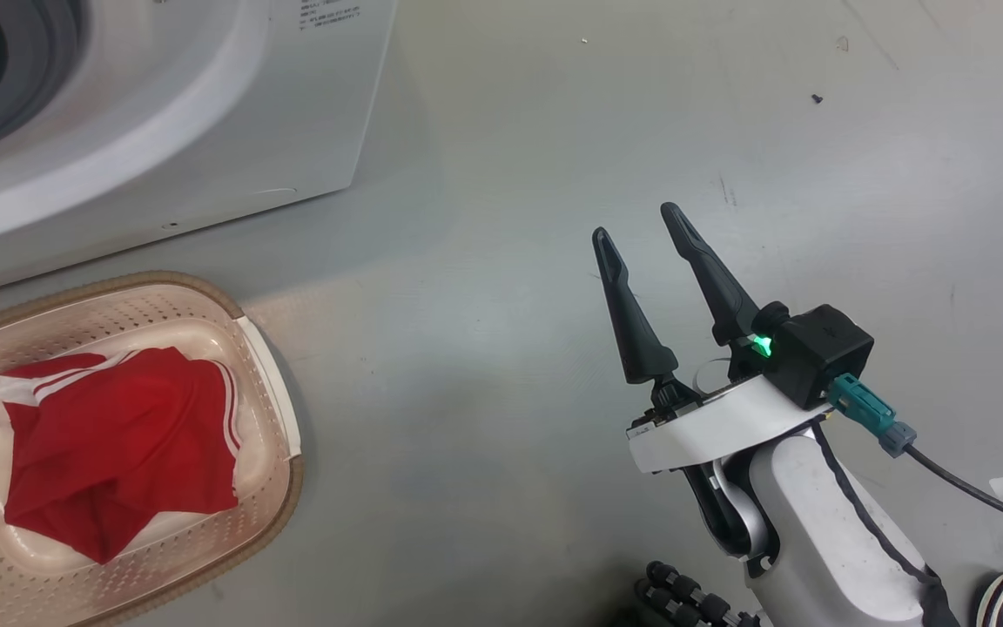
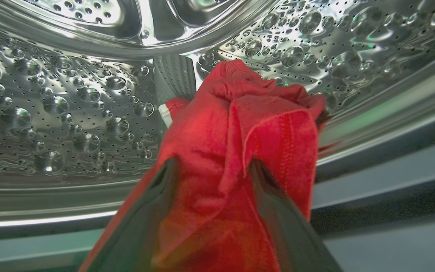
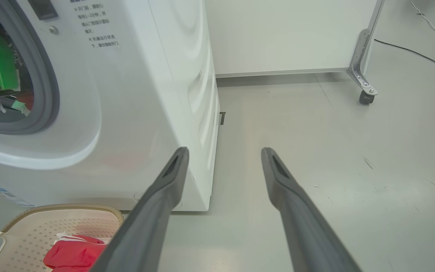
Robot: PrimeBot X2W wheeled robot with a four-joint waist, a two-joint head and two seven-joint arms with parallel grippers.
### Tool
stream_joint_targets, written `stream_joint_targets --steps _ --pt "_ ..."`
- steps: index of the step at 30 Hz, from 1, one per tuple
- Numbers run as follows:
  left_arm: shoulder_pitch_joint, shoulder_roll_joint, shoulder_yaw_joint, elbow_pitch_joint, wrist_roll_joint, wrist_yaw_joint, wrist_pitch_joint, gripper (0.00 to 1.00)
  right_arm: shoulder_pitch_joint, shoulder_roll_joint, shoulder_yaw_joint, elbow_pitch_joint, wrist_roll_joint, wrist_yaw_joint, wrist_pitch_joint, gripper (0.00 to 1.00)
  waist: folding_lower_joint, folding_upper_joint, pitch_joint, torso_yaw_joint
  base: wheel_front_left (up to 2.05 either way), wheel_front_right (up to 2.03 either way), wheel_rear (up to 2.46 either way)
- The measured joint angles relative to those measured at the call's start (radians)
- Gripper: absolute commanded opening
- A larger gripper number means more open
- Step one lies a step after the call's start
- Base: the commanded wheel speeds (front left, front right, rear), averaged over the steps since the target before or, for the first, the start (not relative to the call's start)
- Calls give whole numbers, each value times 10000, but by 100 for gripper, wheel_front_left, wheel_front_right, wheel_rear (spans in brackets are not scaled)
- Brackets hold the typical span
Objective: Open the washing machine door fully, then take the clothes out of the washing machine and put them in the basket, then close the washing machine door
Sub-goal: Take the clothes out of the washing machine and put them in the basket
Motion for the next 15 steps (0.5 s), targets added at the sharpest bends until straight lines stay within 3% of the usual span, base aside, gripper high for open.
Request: stream_joint_targets --steps 2,15 --pt "-13 -38 -17 61 0 0 -33 0 0 0 0 6 0 -10 0 100 0 1 -16 -10 0 0 0" --pt "-94 -353 -180 648 -4 -15 -581 0 -43 0 -217 71 -8 -96 0 100 0 0 -174 134 0 0 0"
